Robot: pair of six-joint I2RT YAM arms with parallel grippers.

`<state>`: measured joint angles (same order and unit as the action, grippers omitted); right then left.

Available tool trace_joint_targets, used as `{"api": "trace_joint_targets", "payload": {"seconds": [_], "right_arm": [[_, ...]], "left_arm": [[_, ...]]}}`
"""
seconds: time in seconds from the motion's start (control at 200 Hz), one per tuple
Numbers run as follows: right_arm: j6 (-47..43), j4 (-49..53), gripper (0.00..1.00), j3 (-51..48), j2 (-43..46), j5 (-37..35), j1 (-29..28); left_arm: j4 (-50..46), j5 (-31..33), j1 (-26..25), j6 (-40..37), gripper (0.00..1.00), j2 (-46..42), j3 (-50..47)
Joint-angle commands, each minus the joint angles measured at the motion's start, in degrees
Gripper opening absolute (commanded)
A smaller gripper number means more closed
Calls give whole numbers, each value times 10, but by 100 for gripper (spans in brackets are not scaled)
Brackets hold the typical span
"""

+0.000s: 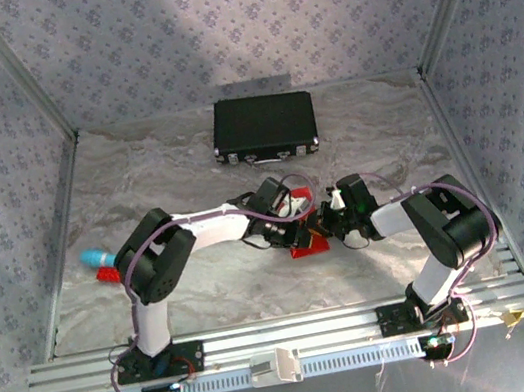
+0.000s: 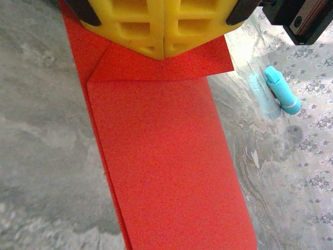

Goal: Fold a paper plane with a square sheet of paper (pick it up from the middle)
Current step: Fold the triangle a second time at the center of the table.

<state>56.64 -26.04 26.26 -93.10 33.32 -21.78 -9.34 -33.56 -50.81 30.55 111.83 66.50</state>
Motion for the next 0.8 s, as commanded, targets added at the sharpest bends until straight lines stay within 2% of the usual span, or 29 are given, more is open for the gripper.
{"api": "trace_joint_targets", "payload": {"seconds": [0.0, 0.795], "right_arm": [[4, 44, 0, -17, -10, -42, 0], [1, 49, 0, -17, -11, -43, 5]], "left_arm": [[-14, 11, -5, -12, 6, 10, 15], [-37, 55, -4, -44, 6, 2, -15]]}}
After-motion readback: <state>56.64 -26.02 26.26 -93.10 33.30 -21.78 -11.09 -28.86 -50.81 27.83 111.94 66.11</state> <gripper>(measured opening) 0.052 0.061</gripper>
